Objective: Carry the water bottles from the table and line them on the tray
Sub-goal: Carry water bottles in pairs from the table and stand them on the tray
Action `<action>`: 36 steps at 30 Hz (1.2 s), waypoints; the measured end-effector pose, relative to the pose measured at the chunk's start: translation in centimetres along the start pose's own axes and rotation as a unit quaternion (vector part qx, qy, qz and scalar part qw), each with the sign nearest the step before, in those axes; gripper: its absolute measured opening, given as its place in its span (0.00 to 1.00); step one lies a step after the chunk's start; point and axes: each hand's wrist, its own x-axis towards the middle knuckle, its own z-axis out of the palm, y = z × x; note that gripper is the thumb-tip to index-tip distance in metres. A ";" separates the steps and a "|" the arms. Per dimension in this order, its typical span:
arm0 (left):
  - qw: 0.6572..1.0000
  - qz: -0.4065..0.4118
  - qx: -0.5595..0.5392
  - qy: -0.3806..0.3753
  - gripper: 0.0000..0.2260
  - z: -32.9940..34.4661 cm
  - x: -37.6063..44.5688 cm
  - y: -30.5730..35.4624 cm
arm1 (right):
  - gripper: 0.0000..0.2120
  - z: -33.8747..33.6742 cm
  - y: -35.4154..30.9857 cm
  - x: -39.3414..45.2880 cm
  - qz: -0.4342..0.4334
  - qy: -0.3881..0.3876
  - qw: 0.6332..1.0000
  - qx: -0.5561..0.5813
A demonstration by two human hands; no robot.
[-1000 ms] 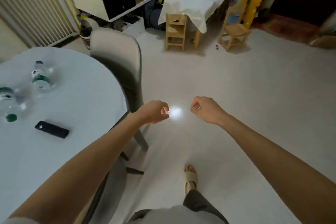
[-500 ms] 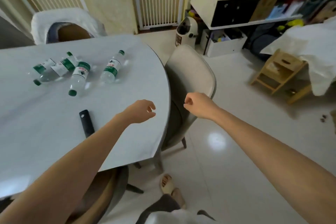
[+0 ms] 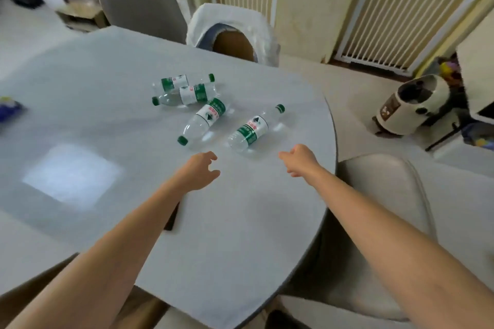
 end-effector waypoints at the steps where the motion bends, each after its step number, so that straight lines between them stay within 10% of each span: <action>1: 0.999 -0.027 -0.013 0.015 0.21 -0.3 1.0 -0.3 | 0.11 0.6 -0.8 2.0 0.013 -0.009 1.000 0.023; 11: 0.983 -0.131 -0.047 0.118 0.30 -1.3 11.6 -0.7 | 0.60 6.5 -7.7 16.1 0.167 -0.006 0.976 0.142; 22: 0.981 -0.142 0.022 0.131 0.40 -1.2 23.2 -1.6 | 0.51 7.3 -4.9 19.2 -0.115 0.023 0.958 -0.260; 27: 0.985 -0.093 0.071 0.127 0.34 -1.8 25.5 -1.8 | 0.44 5.5 -2.9 20.1 -0.106 0.052 0.969 -0.216; 32: 0.970 0.105 0.211 0.061 0.34 0.1 21.9 -1.9 | 0.42 5.0 -2.6 20.5 -0.116 0.035 0.971 -0.208; 36: 0.886 0.274 0.371 -0.046 0.35 0.7 18.1 -2.9 | 0.43 4.9 -2.7 20.4 -0.126 0.020 0.970 -0.207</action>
